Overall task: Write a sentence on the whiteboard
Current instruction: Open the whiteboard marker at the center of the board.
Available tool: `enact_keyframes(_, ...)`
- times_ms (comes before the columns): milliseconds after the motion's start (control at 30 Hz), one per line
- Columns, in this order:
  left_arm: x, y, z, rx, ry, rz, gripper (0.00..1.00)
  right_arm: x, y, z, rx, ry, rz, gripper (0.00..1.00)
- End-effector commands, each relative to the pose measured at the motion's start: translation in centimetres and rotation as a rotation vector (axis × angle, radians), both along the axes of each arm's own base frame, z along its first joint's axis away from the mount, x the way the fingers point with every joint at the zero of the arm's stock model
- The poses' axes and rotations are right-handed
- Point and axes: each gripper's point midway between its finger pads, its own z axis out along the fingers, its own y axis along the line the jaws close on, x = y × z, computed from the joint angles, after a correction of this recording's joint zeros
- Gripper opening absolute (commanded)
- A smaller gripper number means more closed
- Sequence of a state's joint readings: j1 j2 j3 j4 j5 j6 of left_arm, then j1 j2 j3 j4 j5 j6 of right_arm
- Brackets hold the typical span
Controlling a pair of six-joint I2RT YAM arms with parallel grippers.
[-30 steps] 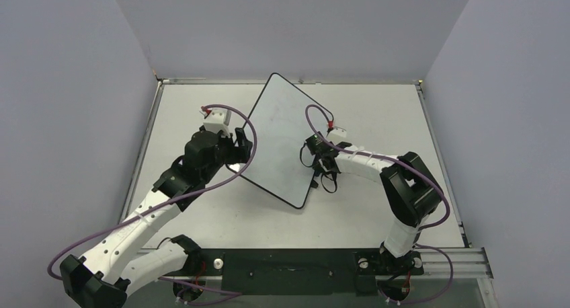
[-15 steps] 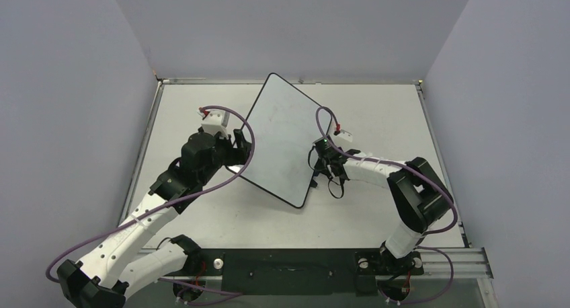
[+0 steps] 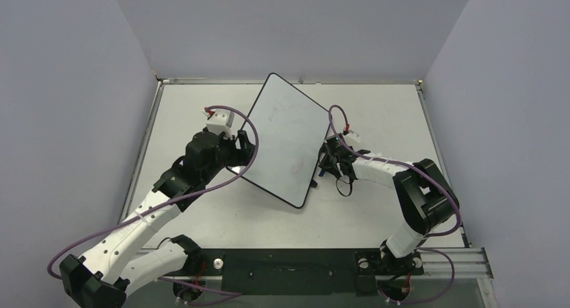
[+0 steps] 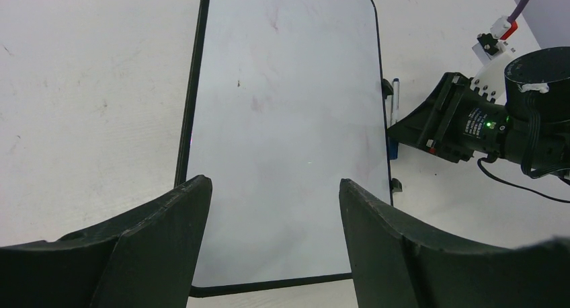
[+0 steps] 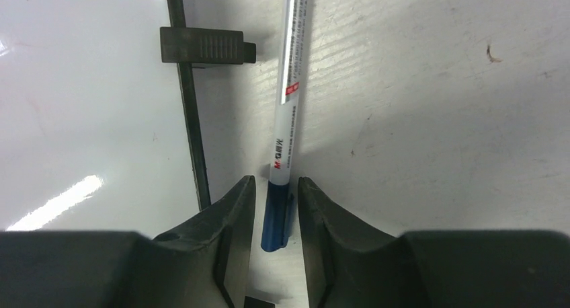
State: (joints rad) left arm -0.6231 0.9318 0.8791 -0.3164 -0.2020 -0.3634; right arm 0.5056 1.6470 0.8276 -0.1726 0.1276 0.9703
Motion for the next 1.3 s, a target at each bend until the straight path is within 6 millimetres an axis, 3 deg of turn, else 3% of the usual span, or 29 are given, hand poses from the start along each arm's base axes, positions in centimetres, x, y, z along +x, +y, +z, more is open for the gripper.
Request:
enact_keyframes(0,0.3,-1.0,2.1,-0.056,-0.048,-0.018,0.67,-7.6,-5.9,-5.5,-0.225,0.303,0.010,0.29)
enact_keyframes(133,0.3,-1.1,1.9,-0.051,-0.047,-0.027,0.67,-7.7,-6.5,-5.3,-0.244,0.301,0.003,0.27)
enact_keyframes(300,0.1,-1.7,1.5,-0.052,-0.039,-0.053,0.67,-7.8,-7.8,-5.4,-0.303,0.300,-0.010,0.07)
enact_keyframes(400,0.0,-1.8,1.4,-0.055,-0.038,-0.059,0.67,-7.9,-8.1,-5.6,-0.310,0.305,-0.013,0.00)
enact_keyframes(667,-0.7,-3.2,1.4,-0.070,-0.032,-0.126,0.67,-9.0,-9.5,-4.5,-0.343,0.281,-0.035,0.00)
enact_keyframes(967,-1.7,-6.0,2.6,-0.146,-0.051,-0.247,0.67,-8.6,-10.6,0.8,-0.343,0.147,-0.071,0.00)
enact_keyframes(1267,-2.8,-9.3,3.5,-0.216,-0.049,-0.351,0.66,-7.4,-9.7,8.4,-0.213,-0.063,-0.084,0.00)
